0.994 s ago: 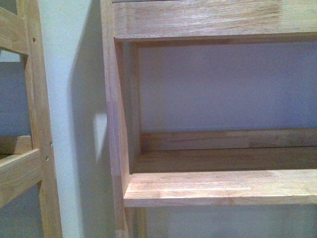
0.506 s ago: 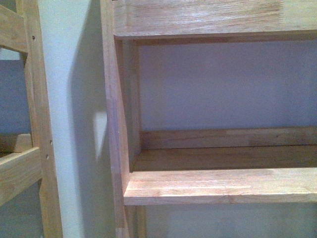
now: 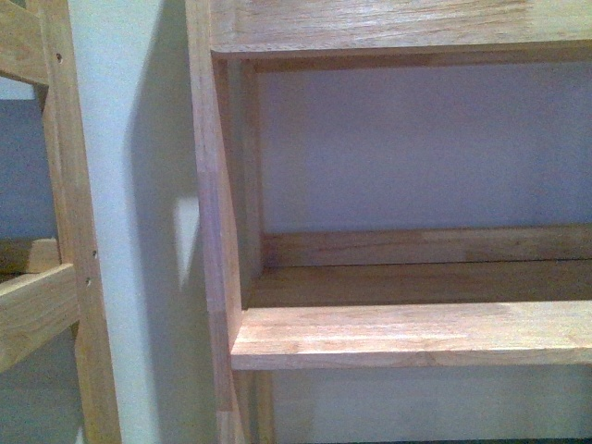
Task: Put away toys
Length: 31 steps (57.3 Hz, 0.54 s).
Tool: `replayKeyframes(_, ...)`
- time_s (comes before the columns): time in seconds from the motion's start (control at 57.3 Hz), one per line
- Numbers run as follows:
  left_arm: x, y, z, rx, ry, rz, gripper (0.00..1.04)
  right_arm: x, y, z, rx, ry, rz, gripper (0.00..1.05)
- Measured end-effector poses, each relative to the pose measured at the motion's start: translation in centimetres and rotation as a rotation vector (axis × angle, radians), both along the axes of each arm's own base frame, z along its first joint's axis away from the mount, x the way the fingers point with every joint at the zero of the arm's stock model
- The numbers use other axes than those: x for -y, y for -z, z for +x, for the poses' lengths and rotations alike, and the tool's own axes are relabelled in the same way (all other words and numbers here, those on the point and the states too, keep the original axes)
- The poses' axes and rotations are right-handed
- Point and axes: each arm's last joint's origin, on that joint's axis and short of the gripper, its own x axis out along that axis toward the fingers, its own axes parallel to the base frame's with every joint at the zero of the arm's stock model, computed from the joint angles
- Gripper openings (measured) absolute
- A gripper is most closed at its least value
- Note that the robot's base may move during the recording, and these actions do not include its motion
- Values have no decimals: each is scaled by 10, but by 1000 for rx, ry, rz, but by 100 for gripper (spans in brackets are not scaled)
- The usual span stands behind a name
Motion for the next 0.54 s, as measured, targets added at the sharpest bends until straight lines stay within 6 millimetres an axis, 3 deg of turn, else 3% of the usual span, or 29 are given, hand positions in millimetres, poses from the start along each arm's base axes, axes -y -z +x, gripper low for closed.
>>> replayKeyframes(0.14,0,0,0,0,0,0,98,0,0,0,0,0,0,39)
replayKeyframes(0.244,0,0,0,0,0,0,98,0,0,0,0,0,0,63)
replayKeyframes(0.349,0,0,0,0,0,0,98,0,0,0,0,0,0,78)
replayKeyframes(0.436,0,0,0,0,0,0,98,0,0,0,0,0,0,97)
replayKeyframes(0.541,0,0,0,0,0,0,98,0,0,0,0,0,1,98)
